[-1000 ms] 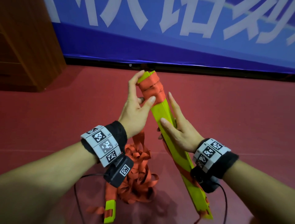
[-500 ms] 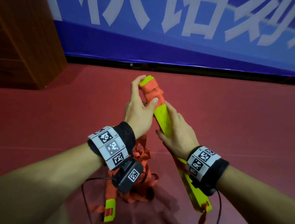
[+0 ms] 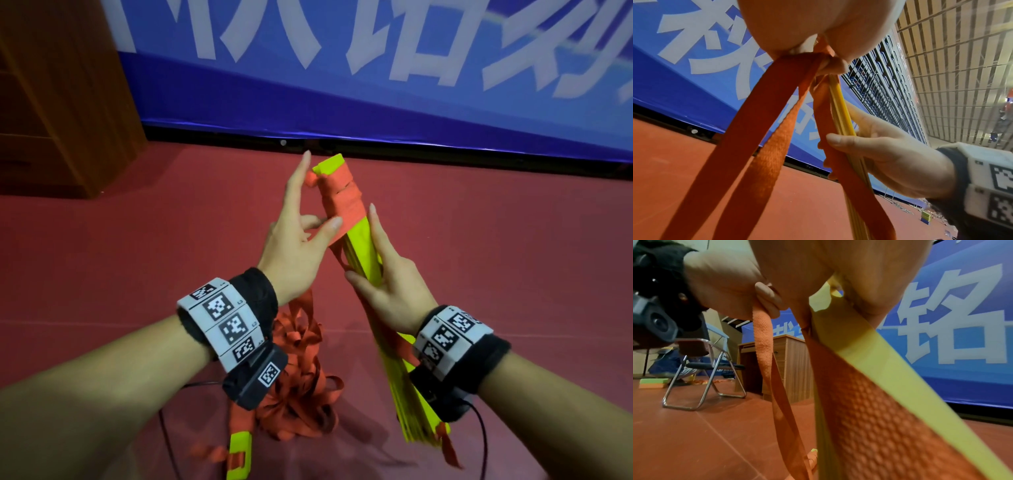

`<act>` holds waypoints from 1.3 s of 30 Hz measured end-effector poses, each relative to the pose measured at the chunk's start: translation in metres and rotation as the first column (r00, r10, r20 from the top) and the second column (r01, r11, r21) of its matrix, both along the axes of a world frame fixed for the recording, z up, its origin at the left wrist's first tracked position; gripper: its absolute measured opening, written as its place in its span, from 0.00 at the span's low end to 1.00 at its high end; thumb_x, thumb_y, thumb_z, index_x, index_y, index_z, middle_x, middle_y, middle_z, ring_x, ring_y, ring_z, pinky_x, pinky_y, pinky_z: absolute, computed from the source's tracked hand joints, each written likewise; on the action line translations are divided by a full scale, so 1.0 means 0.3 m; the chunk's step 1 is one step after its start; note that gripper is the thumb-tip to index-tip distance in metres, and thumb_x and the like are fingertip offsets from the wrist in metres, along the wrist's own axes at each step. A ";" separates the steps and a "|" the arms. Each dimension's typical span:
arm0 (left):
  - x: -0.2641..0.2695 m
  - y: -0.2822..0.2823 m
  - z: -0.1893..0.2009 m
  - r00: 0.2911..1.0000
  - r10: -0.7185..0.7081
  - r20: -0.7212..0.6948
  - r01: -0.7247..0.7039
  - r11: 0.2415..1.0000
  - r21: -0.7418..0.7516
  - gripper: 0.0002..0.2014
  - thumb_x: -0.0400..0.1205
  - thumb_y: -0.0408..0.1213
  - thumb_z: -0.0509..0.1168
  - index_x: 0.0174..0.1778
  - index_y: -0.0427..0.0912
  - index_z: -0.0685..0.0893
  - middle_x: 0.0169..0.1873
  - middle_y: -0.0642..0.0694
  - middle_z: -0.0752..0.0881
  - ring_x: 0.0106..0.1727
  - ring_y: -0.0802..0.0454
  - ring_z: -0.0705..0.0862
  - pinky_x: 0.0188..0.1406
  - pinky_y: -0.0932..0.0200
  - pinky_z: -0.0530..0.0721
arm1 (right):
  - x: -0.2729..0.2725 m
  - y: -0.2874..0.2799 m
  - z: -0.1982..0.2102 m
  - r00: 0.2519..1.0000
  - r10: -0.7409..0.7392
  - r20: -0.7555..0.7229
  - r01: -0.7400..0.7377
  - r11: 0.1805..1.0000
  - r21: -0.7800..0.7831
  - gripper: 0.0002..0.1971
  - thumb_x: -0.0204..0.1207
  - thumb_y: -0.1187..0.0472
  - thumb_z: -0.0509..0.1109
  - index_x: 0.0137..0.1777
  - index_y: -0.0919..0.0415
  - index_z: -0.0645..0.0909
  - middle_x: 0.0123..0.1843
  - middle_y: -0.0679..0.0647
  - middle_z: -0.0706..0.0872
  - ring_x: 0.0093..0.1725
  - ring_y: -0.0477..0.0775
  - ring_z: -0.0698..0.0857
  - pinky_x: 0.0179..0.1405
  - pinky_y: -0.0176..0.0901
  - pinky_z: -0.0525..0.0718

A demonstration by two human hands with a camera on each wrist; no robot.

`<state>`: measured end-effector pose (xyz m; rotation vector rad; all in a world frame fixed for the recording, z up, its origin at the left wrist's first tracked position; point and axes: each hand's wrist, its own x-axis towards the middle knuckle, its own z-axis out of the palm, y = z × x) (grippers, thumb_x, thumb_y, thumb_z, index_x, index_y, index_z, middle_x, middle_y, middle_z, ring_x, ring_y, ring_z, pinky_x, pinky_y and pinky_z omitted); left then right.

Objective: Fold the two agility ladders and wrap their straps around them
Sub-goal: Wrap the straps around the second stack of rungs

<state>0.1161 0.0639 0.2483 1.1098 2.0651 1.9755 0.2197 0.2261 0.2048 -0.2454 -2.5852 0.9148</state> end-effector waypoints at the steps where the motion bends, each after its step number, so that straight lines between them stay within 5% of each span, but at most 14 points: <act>1: 0.000 0.002 0.004 1.000 -0.011 0.003 0.011 1.000 0.011 0.42 0.87 0.33 0.67 0.87 0.69 0.51 0.31 0.45 0.88 0.22 0.60 0.76 0.29 0.64 0.76 | 0.000 0.001 0.004 1.000 0.003 -0.003 -0.003 1.000 -0.018 0.52 0.82 0.55 0.74 0.89 0.35 0.36 0.36 0.44 0.85 0.31 0.39 0.80 0.39 0.35 0.79; 4: 0.003 0.005 0.011 1.000 -0.029 -0.006 0.029 0.999 0.022 0.44 0.87 0.33 0.68 0.88 0.67 0.47 0.36 0.41 0.91 0.24 0.62 0.79 0.32 0.65 0.77 | -0.002 0.007 0.012 1.000 0.030 0.002 -0.030 0.998 -0.059 0.53 0.82 0.53 0.74 0.88 0.33 0.34 0.36 0.50 0.87 0.30 0.43 0.82 0.40 0.36 0.81; 7: 0.002 0.003 0.017 0.999 -0.039 0.007 0.039 0.999 -0.002 0.44 0.87 0.32 0.68 0.88 0.65 0.48 0.44 0.43 0.94 0.25 0.66 0.82 0.32 0.71 0.77 | -0.004 0.006 0.011 0.990 0.134 -0.040 -0.139 0.973 -0.183 0.53 0.80 0.50 0.74 0.85 0.25 0.34 0.65 0.57 0.90 0.46 0.70 0.90 0.57 0.63 0.88; 10: -0.009 0.002 0.017 1.000 -0.014 0.001 0.015 0.999 -0.049 0.38 0.86 0.34 0.70 0.88 0.56 0.58 0.47 0.47 0.94 0.24 0.71 0.81 0.29 0.74 0.76 | -0.002 0.009 0.011 0.982 0.182 -0.048 -0.188 0.958 -0.217 0.50 0.78 0.47 0.74 0.85 0.23 0.39 0.66 0.74 0.84 0.51 0.82 0.87 0.59 0.77 0.85; 12: -0.017 0.003 0.008 1.000 0.016 0.003 -0.015 0.999 -0.049 0.36 0.85 0.35 0.71 0.87 0.52 0.63 0.45 0.50 0.94 0.26 0.72 0.82 0.30 0.74 0.77 | -0.001 0.008 0.014 0.978 0.208 -0.037 -0.211 0.952 -0.220 0.49 0.78 0.46 0.74 0.85 0.23 0.41 0.66 0.75 0.84 0.54 0.82 0.87 0.61 0.77 0.84; 15: -0.020 -0.002 0.001 1.000 0.015 0.017 -0.014 0.999 -0.036 0.36 0.84 0.36 0.73 0.86 0.56 0.65 0.41 0.52 0.94 0.32 0.68 0.87 0.36 0.72 0.80 | 0.008 0.005 0.021 0.967 0.252 -0.047 -0.255 0.934 -0.249 0.48 0.80 0.48 0.74 0.85 0.24 0.41 0.67 0.59 0.88 0.56 0.71 0.90 0.62 0.73 0.85; 18: -0.015 -0.015 0.017 0.998 -0.048 0.032 0.050 0.998 -0.044 0.36 0.86 0.37 0.70 0.84 0.65 0.58 0.42 0.46 0.93 0.25 0.68 0.84 0.28 0.75 0.76 | 0.012 -0.006 0.036 0.956 0.284 -0.068 -0.292 0.913 -0.287 0.48 0.82 0.54 0.73 0.86 0.25 0.42 0.71 0.50 0.86 0.58 0.55 0.91 0.64 0.72 0.85; 21: -0.027 -0.015 0.019 0.993 -0.120 0.018 0.121 0.988 -0.100 0.39 0.89 0.41 0.66 0.83 0.74 0.48 0.41 0.51 0.93 0.20 0.64 0.78 0.23 0.69 0.77 | 0.011 -0.021 0.047 0.949 0.305 -0.083 -0.315 0.887 -0.338 0.46 0.83 0.55 0.71 0.87 0.27 0.42 0.84 0.56 0.72 0.69 0.52 0.79 0.76 0.75 0.76; 24: -0.061 -0.009 0.003 0.977 -0.206 0.062 0.212 0.971 -0.110 0.39 0.91 0.40 0.62 0.84 0.74 0.44 0.26 0.53 0.86 0.16 0.51 0.72 0.16 0.60 0.74 | 0.009 -0.037 0.044 0.939 0.329 -0.096 -0.340 0.856 -0.389 0.47 0.84 0.58 0.70 0.88 0.30 0.40 0.89 0.53 0.63 0.74 0.49 0.74 0.79 0.65 0.75; 27: -0.055 0.000 0.007 0.965 -0.245 0.089 0.249 0.968 -0.030 0.36 0.91 0.31 0.60 0.87 0.61 0.48 0.21 0.56 0.82 0.16 0.61 0.74 0.18 0.67 0.74 | 0.003 -0.042 0.031 0.942 0.325 -0.083 -0.329 0.845 -0.422 0.49 0.82 0.58 0.72 0.88 0.30 0.39 0.85 0.50 0.70 0.70 0.41 0.77 0.76 0.55 0.75; 29: -0.052 0.009 0.006 0.968 -0.233 0.097 0.233 0.972 0.014 0.35 0.90 0.31 0.62 0.85 0.60 0.52 0.27 0.56 0.88 0.24 0.60 0.85 0.31 0.66 0.84 | -0.005 -0.047 0.031 0.953 0.297 -0.058 -0.294 0.863 -0.412 0.55 0.79 0.56 0.79 0.88 0.30 0.38 0.83 0.41 0.73 0.71 0.41 0.81 0.76 0.53 0.78; 32: -0.049 0.019 -0.002 0.987 -0.143 0.077 0.143 0.990 0.007 0.36 0.85 0.42 0.69 0.82 0.76 0.58 0.44 0.28 0.90 0.40 0.19 0.86 0.46 0.25 0.88 | -0.012 -0.057 0.036 0.972 0.236 0.002 -0.225 0.929 -0.294 0.62 0.72 0.54 0.85 0.87 0.30 0.37 0.71 0.18 0.76 0.67 0.35 0.84 0.69 0.35 0.80; 36: -0.021 0.023 -0.008 1.000 0.017 -0.005 -0.017 0.999 -0.049 0.36 0.86 0.40 0.69 0.82 0.72 0.59 0.34 0.26 0.87 0.24 0.34 0.80 0.28 0.50 0.80 | -0.008 -0.053 0.030 0.989 0.147 0.024 -0.141 0.976 -0.166 0.61 0.73 0.61 0.82 0.87 0.30 0.38 0.46 0.45 0.89 0.33 0.43 0.85 0.43 0.42 0.87; 39: -0.001 0.034 -0.008 0.994 0.101 -0.034 -0.103 0.992 -0.066 0.35 0.85 0.41 0.70 0.82 0.73 0.61 0.29 0.28 0.84 0.26 0.33 0.80 0.27 0.52 0.79 | -0.009 -0.056 0.025 0.995 0.095 -0.006 -0.095 0.987 -0.126 0.56 0.73 0.62 0.80 0.87 0.32 0.43 0.38 0.50 0.88 0.31 0.44 0.84 0.43 0.51 0.88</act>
